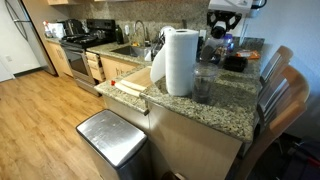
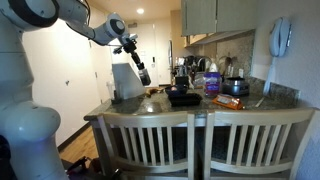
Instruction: Move the pepper shaker forward
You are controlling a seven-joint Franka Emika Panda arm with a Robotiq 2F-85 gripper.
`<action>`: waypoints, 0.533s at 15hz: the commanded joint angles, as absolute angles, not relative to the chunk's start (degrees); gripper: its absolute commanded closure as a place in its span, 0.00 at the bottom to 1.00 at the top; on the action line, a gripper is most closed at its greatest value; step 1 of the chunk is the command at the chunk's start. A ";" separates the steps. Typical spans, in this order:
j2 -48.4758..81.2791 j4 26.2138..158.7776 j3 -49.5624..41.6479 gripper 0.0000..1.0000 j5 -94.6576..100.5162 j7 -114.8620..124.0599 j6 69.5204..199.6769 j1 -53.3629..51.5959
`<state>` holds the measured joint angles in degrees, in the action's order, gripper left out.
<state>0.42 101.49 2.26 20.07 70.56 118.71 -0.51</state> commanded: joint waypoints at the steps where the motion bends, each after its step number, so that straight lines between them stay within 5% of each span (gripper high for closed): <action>1: 4.24 95.08 0.66 0.67 19.82 71.03 114.61 -0.02; 8: 8.99 88.13 -2.58 0.67 16.62 67.51 112.06 0.51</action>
<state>5.62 92.63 -2.36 19.79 71.29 115.09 0.13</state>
